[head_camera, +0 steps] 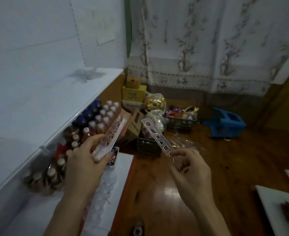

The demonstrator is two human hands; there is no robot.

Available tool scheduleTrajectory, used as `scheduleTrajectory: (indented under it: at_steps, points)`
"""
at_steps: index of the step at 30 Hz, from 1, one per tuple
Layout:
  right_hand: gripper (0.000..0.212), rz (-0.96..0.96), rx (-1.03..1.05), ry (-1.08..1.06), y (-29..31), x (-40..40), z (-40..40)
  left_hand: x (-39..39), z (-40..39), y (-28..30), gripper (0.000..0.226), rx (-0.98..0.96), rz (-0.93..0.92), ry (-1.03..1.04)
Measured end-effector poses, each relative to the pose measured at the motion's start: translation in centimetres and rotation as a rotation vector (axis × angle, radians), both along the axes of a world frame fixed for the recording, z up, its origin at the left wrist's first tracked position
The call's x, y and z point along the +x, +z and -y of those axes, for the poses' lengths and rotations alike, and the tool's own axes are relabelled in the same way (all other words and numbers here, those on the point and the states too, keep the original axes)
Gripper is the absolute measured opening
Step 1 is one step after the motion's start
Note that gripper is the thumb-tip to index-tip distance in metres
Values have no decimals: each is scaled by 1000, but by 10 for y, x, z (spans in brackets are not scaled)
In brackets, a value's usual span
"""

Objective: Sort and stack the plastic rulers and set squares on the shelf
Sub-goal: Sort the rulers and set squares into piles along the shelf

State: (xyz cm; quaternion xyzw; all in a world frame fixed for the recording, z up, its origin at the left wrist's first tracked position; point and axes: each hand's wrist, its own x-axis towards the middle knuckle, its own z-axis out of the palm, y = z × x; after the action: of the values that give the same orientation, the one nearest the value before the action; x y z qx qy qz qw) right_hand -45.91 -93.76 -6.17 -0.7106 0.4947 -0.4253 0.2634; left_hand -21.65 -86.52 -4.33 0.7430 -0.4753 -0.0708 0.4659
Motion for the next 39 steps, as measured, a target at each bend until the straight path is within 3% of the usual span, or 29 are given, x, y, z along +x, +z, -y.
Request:
scheduleTrajectory:
  at_steps: [5,12,19,28,33,39]
  points:
    - [35,-70,-34,-63,-1,-14,76,-4,108,-18,42,10,71,-84]
    - [31,-205,-110,-72,38,-23,200,0,262,-14,32,-71,32,-173]
    - [34,-163,-94,-29,31,1,288,14,334,-9,34,-48,72,-155]
    - [34,-73,9,233,8,100,420,85,384,-9,33,-16,83,163]
    - [33,-75,3,441,2,177,510,132,420,0,41,-53,124,398]
    - [27,-42,-16,696,9,290,594,192,465,3,45,38,173,636]
